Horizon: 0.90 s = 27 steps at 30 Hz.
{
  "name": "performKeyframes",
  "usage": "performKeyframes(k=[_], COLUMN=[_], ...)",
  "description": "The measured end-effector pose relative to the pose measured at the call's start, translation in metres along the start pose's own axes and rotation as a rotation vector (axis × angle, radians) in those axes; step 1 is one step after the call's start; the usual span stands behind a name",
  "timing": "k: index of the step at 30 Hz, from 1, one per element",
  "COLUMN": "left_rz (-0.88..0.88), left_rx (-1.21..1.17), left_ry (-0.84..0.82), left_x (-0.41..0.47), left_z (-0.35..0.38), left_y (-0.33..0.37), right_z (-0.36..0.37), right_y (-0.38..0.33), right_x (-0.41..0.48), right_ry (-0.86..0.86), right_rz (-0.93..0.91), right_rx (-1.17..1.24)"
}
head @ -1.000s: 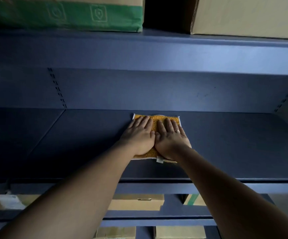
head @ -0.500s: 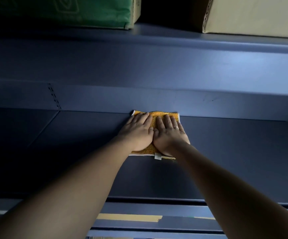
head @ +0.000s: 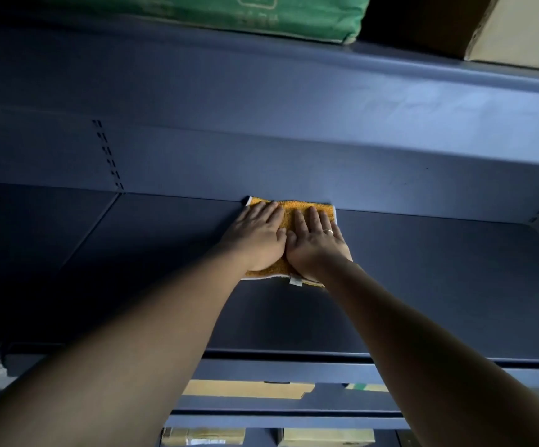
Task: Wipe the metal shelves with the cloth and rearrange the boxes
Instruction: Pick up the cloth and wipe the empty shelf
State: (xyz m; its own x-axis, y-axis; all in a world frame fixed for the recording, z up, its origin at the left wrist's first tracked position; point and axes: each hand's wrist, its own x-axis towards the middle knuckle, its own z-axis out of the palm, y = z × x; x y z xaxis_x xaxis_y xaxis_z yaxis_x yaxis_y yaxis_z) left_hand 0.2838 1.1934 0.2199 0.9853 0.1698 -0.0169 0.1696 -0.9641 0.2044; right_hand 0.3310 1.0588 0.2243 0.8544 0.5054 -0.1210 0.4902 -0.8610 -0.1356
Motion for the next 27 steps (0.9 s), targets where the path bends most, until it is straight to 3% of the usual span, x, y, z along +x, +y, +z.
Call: performKeyframes(k=[13,27], left_rz=[-0.053,-0.020], left_rx=[-0.034,0.062], left_ry=[0.131,-0.025], left_x=[-0.022,-0.101], left_z=[-0.006,-0.005], left_y=[-0.029,-0.006], right_z=[0.005,0.018], right_y=[-0.037,-0.037], right_x=[0.004,-0.082], right_ry=[0.011,0.026], right_rz=[-0.035,-0.045], right_rx=[0.007,0.006])
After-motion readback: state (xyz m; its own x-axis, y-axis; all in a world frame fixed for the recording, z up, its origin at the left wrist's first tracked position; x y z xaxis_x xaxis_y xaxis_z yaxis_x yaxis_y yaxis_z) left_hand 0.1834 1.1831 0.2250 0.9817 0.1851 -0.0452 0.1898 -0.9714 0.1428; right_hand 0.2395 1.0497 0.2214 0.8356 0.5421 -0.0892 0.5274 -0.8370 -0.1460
